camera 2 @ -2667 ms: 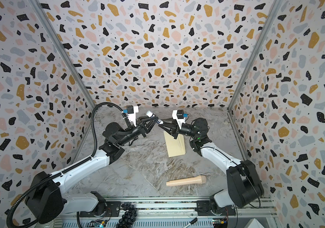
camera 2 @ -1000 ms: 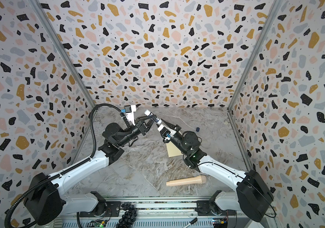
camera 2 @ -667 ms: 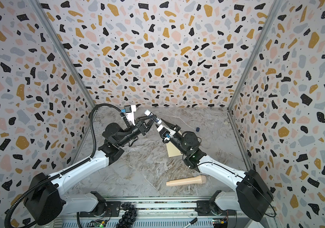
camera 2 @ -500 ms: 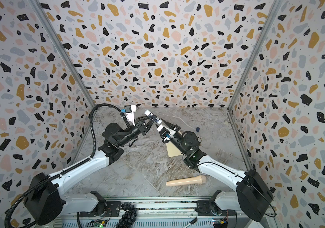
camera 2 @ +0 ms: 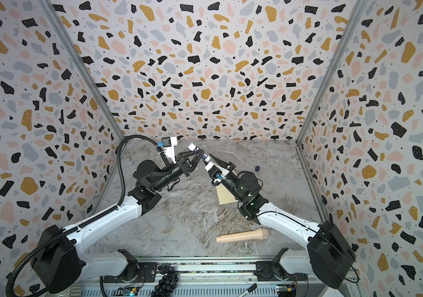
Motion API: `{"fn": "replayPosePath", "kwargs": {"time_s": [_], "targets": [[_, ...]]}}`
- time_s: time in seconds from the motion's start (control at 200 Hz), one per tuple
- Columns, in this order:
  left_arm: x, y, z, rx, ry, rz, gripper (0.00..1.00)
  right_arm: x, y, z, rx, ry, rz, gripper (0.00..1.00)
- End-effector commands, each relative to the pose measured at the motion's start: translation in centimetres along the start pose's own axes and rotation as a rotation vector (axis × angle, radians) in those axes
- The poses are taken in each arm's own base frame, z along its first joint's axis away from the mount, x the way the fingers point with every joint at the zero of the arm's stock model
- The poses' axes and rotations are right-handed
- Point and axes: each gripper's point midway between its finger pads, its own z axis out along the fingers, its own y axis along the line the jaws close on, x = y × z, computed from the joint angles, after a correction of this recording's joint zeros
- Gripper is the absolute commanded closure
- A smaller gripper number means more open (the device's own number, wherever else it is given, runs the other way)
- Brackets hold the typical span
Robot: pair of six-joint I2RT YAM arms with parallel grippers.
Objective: Place the letter into the envelope and seal it
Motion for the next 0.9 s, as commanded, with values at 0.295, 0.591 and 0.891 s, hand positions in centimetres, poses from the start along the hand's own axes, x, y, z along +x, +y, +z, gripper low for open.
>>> {"fn": "replayPosePath", "kwargs": {"time_s": [0.295, 0.591, 0.891], "targets": [[-0.6, -0.9, 0.4, 0.047, -0.010, 0.049, 1.00, -3.3, -0.3, 0.2, -0.069, -0.075, 0.035, 0.94], [-0.5, -2.9, -0.3, 0.134, 0.005, 0.191, 1.00, -4.7, 1.0, -1.9, -0.640, -0.136, 0.514, 1.00], [-0.8, -4.0, -1.5, 0.160, -0.019, 0.294, 1.00, -5.4, 3.6, -3.6, -1.014, -0.101, 0.734, 1.00]]}}
